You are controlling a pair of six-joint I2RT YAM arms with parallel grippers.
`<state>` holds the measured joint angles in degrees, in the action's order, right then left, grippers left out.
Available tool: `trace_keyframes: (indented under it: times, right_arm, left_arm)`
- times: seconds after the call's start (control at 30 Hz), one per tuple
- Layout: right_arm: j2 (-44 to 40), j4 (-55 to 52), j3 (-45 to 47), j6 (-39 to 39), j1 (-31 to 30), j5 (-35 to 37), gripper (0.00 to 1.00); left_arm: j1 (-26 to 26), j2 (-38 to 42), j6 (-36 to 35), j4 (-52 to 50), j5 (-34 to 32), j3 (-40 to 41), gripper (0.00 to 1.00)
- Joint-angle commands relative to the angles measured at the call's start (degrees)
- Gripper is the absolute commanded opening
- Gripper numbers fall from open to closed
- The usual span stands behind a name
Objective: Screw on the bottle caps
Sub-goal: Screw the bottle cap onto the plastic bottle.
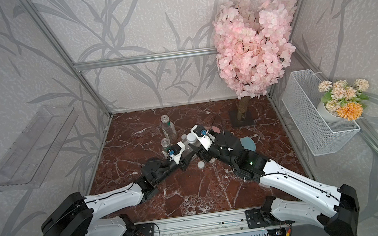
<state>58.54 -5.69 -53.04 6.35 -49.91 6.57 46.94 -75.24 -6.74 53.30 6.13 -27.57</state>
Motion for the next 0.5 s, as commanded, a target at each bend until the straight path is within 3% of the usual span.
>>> trace_keyframes:
  times: [0.0,0.17,0.37,0.47]
  right_arm:
    - [-3.0,-11.0,-2.1,1.3,0.3,0.2,0.80]
    - [-8.0,-17.4,-2.7,2.8,3.7,-7.6,0.95]
    - [-10.8,-19.4,-5.0,9.7,16.4,-34.6,0.97]
    - [-8.7,-20.6,-7.5,14.1,20.0,-45.6,0.97]
  left_arm:
    - [-0.4,0.6,2.5,5.7,-1.9,-0.1,0.14]
    - [-0.7,1.6,2.5,4.8,0.8,0.4,0.15]
    - [-0.8,3.3,0.5,1.8,13.7,0.8,0.14]
    - [-0.6,3.9,0.4,1.2,19.2,1.1,0.14]
